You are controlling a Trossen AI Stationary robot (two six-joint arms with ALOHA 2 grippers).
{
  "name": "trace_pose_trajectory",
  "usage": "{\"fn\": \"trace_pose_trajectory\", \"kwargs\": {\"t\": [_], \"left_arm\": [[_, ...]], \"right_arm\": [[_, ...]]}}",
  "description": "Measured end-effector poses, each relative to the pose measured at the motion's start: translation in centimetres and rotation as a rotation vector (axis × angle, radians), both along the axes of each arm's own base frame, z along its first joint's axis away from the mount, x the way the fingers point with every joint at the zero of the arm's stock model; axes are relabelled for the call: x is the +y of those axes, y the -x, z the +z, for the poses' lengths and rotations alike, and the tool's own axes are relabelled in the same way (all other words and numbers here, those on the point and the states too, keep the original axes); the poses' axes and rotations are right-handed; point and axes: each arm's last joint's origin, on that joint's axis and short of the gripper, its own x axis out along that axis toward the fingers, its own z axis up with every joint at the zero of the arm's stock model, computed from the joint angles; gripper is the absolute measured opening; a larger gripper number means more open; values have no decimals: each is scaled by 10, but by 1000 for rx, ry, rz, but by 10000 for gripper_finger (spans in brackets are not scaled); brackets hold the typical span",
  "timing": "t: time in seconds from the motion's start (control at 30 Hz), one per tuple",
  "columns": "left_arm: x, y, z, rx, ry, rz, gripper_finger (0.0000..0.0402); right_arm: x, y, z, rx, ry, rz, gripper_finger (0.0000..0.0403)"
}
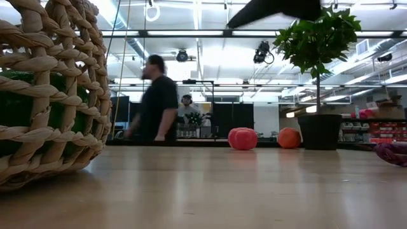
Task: Build produce basket
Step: Put the pumpkin into the basket
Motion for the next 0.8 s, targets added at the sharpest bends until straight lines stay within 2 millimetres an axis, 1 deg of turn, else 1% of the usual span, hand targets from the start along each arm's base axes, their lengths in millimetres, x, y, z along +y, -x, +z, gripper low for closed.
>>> {"fn": "trace_pose_trajectory", "kwargs": {"t": [0.1, 0.23, 0.4, 0.5, 0.57, 0.63, 0.73, 0.8], "left_arm": [[10, -4, 11, -65, -15, 46, 390], [24, -6, 38, -210, -40, 63, 389], [44, 0, 82, -444, -32, 54, 389], [54, 4, 107, -620, -77, 28, 389], [60, 6, 120, -742, -156, 4, 389], [67, 5, 128, -825, -289, 25, 389], [79, 1, 129, -831, -508, 73, 389], [86, -10, 124, -798, -606, 73, 389]], "right_arm": [[-22, -12, 0, 29, 2, 8, 348], [-55, -22, 11, 35, -8, 19, 348], [-96, -22, 41, -24, 56, -13, 348], [-121, -17, 59, -51, 102, -42, 348], [-138, -11, 70, -59, 117, -77, 348], [-155, -4, 78, -50, 137, -129, 348], [-181, 6, 83, 13, 179, -192, 348], [-195, 13, 84, 58, 184, -217, 348]]}}
